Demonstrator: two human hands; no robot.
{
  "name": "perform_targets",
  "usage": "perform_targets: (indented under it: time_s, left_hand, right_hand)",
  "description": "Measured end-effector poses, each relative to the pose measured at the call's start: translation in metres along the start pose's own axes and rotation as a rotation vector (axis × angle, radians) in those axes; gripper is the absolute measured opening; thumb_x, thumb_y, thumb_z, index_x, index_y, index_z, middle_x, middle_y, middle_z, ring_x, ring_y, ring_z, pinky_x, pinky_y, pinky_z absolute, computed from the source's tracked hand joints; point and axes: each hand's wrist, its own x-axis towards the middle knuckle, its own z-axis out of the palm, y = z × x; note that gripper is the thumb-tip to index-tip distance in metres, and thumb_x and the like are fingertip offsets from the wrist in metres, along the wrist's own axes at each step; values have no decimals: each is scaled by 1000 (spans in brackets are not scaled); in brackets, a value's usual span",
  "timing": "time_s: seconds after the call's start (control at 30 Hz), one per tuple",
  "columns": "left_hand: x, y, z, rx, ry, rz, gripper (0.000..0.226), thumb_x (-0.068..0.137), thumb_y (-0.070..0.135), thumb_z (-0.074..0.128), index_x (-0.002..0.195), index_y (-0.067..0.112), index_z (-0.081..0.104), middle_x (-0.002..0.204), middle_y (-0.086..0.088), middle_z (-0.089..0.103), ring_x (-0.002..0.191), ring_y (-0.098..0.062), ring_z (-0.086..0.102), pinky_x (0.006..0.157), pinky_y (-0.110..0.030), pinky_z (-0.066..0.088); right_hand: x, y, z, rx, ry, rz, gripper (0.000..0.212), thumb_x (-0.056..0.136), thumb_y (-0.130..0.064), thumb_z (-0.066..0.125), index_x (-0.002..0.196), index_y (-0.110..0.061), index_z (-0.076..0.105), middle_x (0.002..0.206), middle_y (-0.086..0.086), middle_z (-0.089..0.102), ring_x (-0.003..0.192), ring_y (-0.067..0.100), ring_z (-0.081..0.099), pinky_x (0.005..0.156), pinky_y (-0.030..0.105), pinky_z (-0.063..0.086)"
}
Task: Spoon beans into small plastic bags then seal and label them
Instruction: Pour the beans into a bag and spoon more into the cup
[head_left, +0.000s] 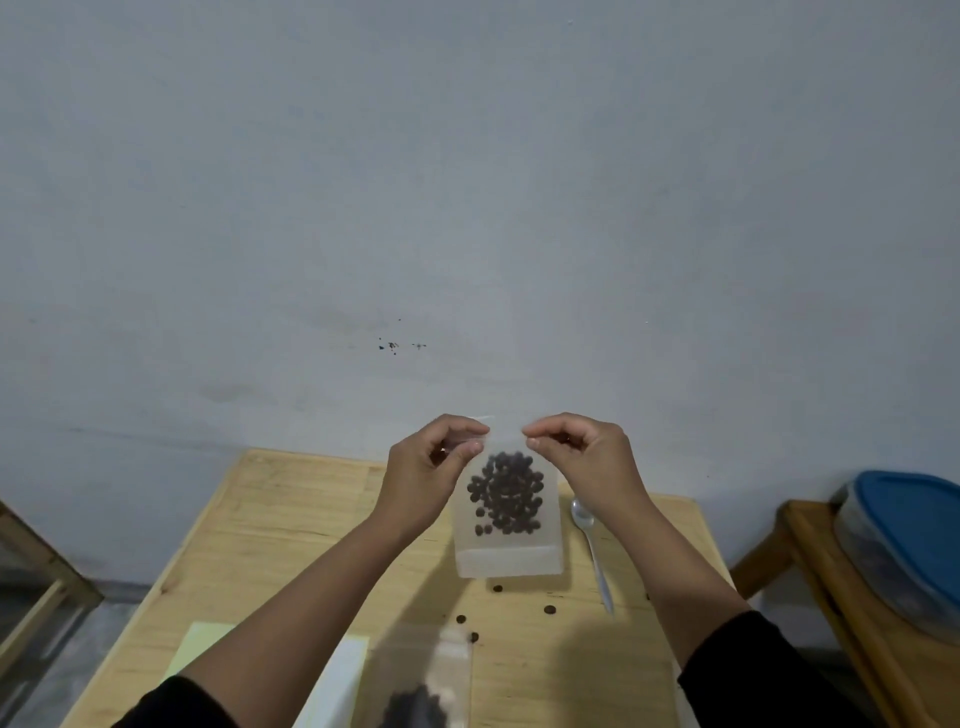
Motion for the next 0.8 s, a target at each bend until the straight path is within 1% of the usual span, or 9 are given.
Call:
perform_targets:
  time_s: [0.1, 0.17, 0.23, 0.3, 0.43, 0.53, 0.67, 0.73, 0.8]
  left_hand:
    - [2, 0, -4, -2, 14, -5, 21, 82, 17, 70, 80, 37, 70, 78, -1, 70, 74, -23, 64, 68, -35, 51]
    - [2, 0, -5, 17, 39, -15, 21, 81, 16, 71, 76, 37, 70, 74, -8, 68, 71, -29, 59, 63, -33, 48]
    - [2, 1, -6, 28, 69, -24, 23, 81, 12, 71, 75, 34, 70, 71, -2, 69, 69, -22, 60, 63, -24, 46]
    - [3, 3, -8, 42, 83, -35, 22, 81, 10, 70, 76, 31, 70, 69, 2, 69, 69, -16, 63, 65, -22, 48]
    - [4, 2, -18, 58, 52, -40, 19, 81, 10, 70, 77, 29, 70, 71, -9, 69, 68, -4, 65, 65, -16, 48]
    - [1, 1, -21, 69, 7, -39, 16, 81, 12, 71, 79, 28, 71, 72, -15, 67, 62, 1, 61, 60, -9, 43]
    - [-4, -4, -21, 59, -16, -87, 14, 81, 17, 71, 79, 31, 71, 68, -5, 67, 55, -14, 50, 54, -13, 40]
    - [-9, -7, -22, 70, -15, -117, 11, 82, 19, 71, 79, 30, 72, 56, 9, 59, 49, -9, 40, 50, -14, 35]
    - [-13, -10, -22, 74, -18, -148, 10, 82, 20, 69, 80, 29, 72, 50, 16, 53, 45, -5, 35, 48, -13, 32]
  right_hand:
    - [0, -2, 6, 23, 12, 19, 17, 75, -9, 75, 74, -26, 74, 79, -3, 72, 79, 14, 65, 76, 23, 52]
    - [0, -2, 12, 29, 43, 18, 22, 75, -7, 75, 69, -28, 72, 74, -5, 71, 74, 12, 62, 71, 21, 51]
    - [0, -2, 19, 45, 88, 21, 25, 74, -4, 75, 66, -28, 71, 71, -7, 69, 70, 7, 61, 69, 18, 49]
    - [-1, -3, 24, 65, 106, 38, 24, 75, -5, 74, 67, -27, 71, 71, -8, 69, 70, 5, 62, 70, 17, 48]
    - [-1, -1, 29, 87, 13, 61, 19, 76, -9, 74, 72, -27, 73, 77, -6, 71, 76, 9, 62, 77, 26, 51]
    - [-5, 1, 38, 30, -8, 97, 14, 75, -17, 76, 72, -30, 73, 81, -10, 72, 75, 8, 59, 78, 27, 50]
    - [-11, 1, 51, 54, 42, 143, 10, 74, -16, 77, 72, -25, 73, 77, -11, 70, 66, -1, 58, 71, 21, 48]
    - [-14, 3, 58, 80, 70, 166, 10, 73, -13, 77, 70, -21, 73, 75, -10, 70, 65, -5, 60, 70, 18, 47]
    - [-18, 7, 66, 134, 96, 204, 13, 73, -11, 77, 67, -22, 72, 72, -10, 70, 70, 2, 63, 72, 21, 49]
